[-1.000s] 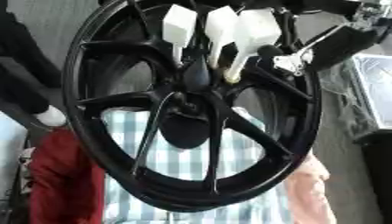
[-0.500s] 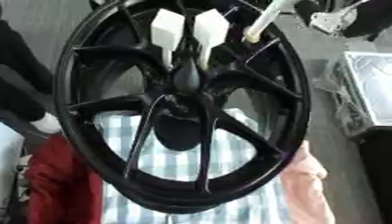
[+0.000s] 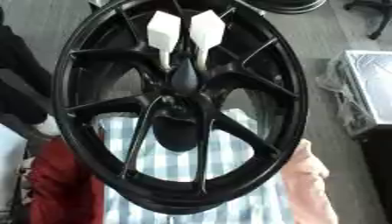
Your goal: Pull the pin out of the wheel hub.
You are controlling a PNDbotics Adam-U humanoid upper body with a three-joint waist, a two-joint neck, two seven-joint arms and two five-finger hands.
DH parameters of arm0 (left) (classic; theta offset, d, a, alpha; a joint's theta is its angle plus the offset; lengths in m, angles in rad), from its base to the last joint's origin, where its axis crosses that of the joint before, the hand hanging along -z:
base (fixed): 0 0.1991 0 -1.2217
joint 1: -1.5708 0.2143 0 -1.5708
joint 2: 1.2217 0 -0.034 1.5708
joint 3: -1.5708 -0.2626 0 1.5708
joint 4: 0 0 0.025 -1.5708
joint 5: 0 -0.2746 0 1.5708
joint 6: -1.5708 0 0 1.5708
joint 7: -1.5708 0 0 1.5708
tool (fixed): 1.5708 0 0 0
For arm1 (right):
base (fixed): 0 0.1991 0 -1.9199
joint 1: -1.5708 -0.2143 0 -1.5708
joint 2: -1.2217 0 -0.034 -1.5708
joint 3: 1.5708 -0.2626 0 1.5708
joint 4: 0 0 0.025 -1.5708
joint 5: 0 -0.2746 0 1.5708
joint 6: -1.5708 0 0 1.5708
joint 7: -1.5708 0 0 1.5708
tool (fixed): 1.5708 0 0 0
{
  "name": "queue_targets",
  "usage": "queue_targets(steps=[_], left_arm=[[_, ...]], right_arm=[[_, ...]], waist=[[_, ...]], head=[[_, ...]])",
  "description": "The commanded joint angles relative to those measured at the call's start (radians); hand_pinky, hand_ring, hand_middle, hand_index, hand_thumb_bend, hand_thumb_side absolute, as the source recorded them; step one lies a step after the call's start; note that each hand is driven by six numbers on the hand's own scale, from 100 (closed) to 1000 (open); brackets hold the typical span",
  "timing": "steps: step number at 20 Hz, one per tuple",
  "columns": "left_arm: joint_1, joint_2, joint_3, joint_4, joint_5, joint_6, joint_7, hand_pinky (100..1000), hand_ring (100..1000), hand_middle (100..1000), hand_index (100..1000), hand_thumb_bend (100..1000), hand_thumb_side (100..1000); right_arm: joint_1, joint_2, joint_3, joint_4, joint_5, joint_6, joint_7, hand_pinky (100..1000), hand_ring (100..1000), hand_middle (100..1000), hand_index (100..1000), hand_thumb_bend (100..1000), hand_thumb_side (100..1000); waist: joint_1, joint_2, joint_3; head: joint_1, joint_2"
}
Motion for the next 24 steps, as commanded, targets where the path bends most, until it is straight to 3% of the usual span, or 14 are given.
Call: queue_targets(steps=[1,3,6,7,8,11,13,16,20,24], left_arm=[[-0.001,0.014,0.025,-0.025,0.000,-0.006,0.014,627,662,658,710,130,783],[-0.001,0.006,0.030,-0.029,0.001,-0.008,0.022,627,661,659,710,132,783],[-0.005,-0.007,0.032,-0.033,0.002,-0.008,0.029,627,661,659,710,133,783],[-0.006,-0.011,0.031,-0.034,0.002,-0.008,0.030,626,661,659,710,132,784],[-0.007,-0.013,0.030,-0.035,0.001,-0.007,0.029,626,661,658,709,131,785],[-0.004,-0.012,0.030,-0.035,-0.002,-0.007,0.030,627,661,659,709,128,784],[-0.002,-0.010,0.032,-0.036,-0.002,-0.008,0.032,627,661,659,709,127,783],[-0.002,-0.011,0.034,-0.034,-0.001,-0.009,0.034,627,661,659,709,129,786],[-0.003,-0.014,0.033,-0.032,0.001,-0.008,0.033,628,661,660,709,129,786],[-0.004,-0.013,0.033,-0.032,0.002,-0.008,0.033,628,661,660,709,129,786]], right_arm=[[0.109,-0.018,-0.117,-0.013,-0.007,-0.018,-0.118,345,389,218,335,100,100],[0.218,0.039,-0.155,-0.033,0.030,-0.028,-0.176,361,398,225,343,100,100],[0.318,0.139,-0.167,-0.040,0.144,-0.077,-0.201,572,556,468,591,100,100],[0.341,0.177,-0.168,-0.040,0.199,-0.090,-0.186,639,627,617,795,100,539],[0.362,0.217,-0.171,-0.040,0.263,-0.085,-0.159,684,695,744,911,100,762],[0.398,0.304,-0.193,-0.041,0.412,-0.014,-0.097,782,812,865,976,100,791],[0.415,0.344,-0.206,-0.041,0.461,0.033,-0.094,785,826,841,979,100,799],[0.433,0.383,-0.212,-0.041,0.451,0.067,-0.118,794,837,865,998,100,803],[0.438,0.397,-0.212,-0.041,0.439,0.064,-0.123,810,862,904,1000,100,786],[0.439,0.401,-0.218,-0.041,0.438,0.065,-0.123,805,855,889,1000,100,782]], waist=[[0.007,-0.015,-0.006],[0.013,-0.009,-0.010],[0.021,-0.002,-0.008],[0.024,0.000,-0.007],[0.027,0.001,-0.007],[0.033,0.002,-0.008],[0.036,0.003,-0.010],[0.040,0.004,-0.013],[0.042,0.004,-0.014],[0.043,0.005,-0.015]], head=[[0.025,-0.028],[0.037,-0.040],[0.049,-0.047],[0.052,-0.046],[0.055,-0.045],[0.060,-0.043],[0.063,-0.044],[0.065,-0.046],[0.061,-0.048],[0.062,-0.049]])
